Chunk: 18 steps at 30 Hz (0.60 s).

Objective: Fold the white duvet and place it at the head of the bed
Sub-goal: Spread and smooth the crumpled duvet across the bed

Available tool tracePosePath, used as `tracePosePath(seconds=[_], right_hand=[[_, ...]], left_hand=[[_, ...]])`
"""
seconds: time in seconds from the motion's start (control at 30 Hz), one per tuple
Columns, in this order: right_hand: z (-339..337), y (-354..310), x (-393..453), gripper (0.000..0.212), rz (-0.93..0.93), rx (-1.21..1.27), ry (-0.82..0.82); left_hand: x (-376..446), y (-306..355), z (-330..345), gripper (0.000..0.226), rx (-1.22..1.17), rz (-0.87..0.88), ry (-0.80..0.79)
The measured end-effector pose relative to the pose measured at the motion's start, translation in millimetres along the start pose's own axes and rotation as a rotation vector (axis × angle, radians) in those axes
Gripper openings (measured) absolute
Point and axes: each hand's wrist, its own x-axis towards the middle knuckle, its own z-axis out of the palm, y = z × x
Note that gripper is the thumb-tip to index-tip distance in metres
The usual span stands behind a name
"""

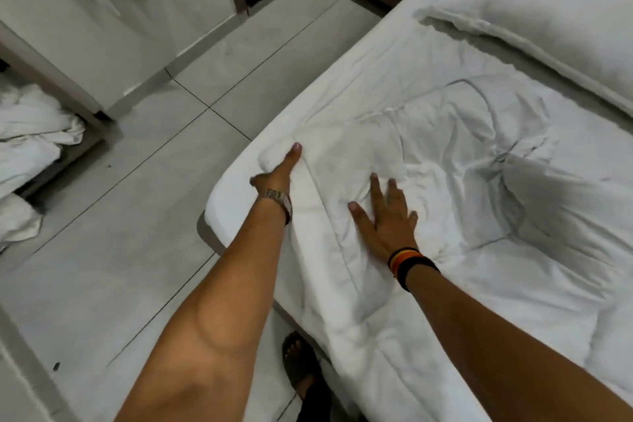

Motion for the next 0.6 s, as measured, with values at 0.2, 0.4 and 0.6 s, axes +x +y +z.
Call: tracePosePath(seconds=[0.2,0.4,0.6], right_hand=[[23,-66,7,0.079,-0.123,0.127,0.12],[87,-69,20,0.086,0.008,-0.176,-0.155],[95,-93,79,0.085,0.117,-0.003,0.265]], left_hand=[[-4,75,-56,0.133,-0.141,0.603,0.085],[45,23,-175,0.146,0.234,0.333,0.136],[145,78,-142,0.165,0.515,0.309,0.115]])
